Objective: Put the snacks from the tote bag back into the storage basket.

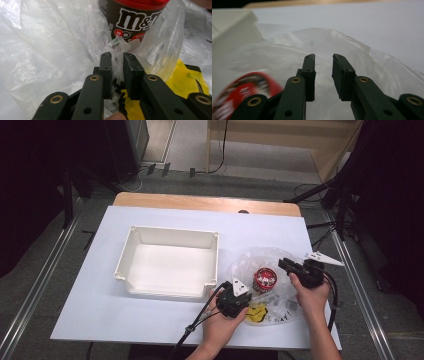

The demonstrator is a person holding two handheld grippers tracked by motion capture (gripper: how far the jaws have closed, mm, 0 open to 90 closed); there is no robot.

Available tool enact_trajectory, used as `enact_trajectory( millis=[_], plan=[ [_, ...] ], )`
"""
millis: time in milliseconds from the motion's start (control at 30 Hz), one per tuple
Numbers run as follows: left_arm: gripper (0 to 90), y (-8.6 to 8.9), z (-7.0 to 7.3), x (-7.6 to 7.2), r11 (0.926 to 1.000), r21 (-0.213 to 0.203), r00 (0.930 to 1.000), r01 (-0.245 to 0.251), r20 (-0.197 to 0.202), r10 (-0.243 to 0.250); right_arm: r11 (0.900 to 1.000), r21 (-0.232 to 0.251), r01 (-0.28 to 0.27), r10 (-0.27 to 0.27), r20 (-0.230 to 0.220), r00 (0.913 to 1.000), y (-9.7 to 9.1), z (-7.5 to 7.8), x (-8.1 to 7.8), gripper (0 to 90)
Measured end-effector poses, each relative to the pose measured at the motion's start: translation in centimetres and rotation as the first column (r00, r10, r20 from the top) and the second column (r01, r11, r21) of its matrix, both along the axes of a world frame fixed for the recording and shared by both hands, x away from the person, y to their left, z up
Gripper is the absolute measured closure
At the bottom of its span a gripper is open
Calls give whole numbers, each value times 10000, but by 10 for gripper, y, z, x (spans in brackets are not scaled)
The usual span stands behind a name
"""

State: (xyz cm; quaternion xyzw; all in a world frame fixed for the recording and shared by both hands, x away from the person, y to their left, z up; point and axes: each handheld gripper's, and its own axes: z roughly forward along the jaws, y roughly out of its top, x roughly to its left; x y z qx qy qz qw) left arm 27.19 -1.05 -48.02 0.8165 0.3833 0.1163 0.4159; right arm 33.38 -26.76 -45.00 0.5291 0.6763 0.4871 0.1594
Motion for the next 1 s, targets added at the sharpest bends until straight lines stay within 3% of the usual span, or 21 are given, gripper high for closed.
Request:
enact_trajectory(
  millis=[100, 200, 300, 400, 467, 500, 567, 600, 633, 700, 900, 1000],
  plan=[
    [767, 1, 0, -2, 9999, -72, 9998, 91, 165, -90, 9992, 205, -337, 318, 860, 9958, -1, 9, -32, 688],
    [802, 1, 0, -1, 9999, -81, 9999, 90, 128, -89, 9985, -382, -395, 423, 746, 9963, -1, 7, -46, 680],
    [828, 1, 1, -2, 10000, -17, 9999, 25, 127, -24, 9997, 16, -261, 261, -44, 9996, -4, -3, -48, 711],
    [851, 3, 0, 0, 9999, -122, 9999, -31, -102, 30, 9974, -724, 63, -143, -1099, 9938, -4, -20, -46, 749],
    [857, 4, 0, 0, 9998, -174, 9999, -24, -156, 22, 9924, -1181, 342, -549, -1763, 9828, -6, -31, -46, 773],
    [859, 4, 0, 0, 9999, -167, 9999, -4, -163, 1, 9885, -1451, 413, -674, -1795, 9814, -8, -36, -47, 782],
    [861, 4, 0, 0, 9999, -171, 9999, 10, -146, -12, 9883, -1480, 375, -642, -1805, 9815, -9, -34, -49, 765],
    [861, 4, 0, 0, 9998, -207, 9999, 8, -143, -11, 9878, -1498, 416, -674, -1714, 9829, -9, -32, -51, 754],
    [862, 4, 0, 0, 9997, -235, 9999, 14, -162, -18, 9937, -1064, 337, -468, -1228, 9913, -10, -26, -55, 732],
    [863, 4, 0, 0, 9998, -212, 9999, 54, -158, -57, 9992, -412, -16, -12, -664, 9978, -8, -15, -61, 688],
    [868, 2, 0, -2, 9998, -99, 9998, 197, 17, -197, 9959, -561, -712, 749, 659, 9950, 16, 10, -74, 537],
    [870, 1, 0, -3, 9996, -69, 9996, 275, 100, -274, 9950, -696, -712, 777, 962, 9923, 28, 18, -74, 417]
  ],
)
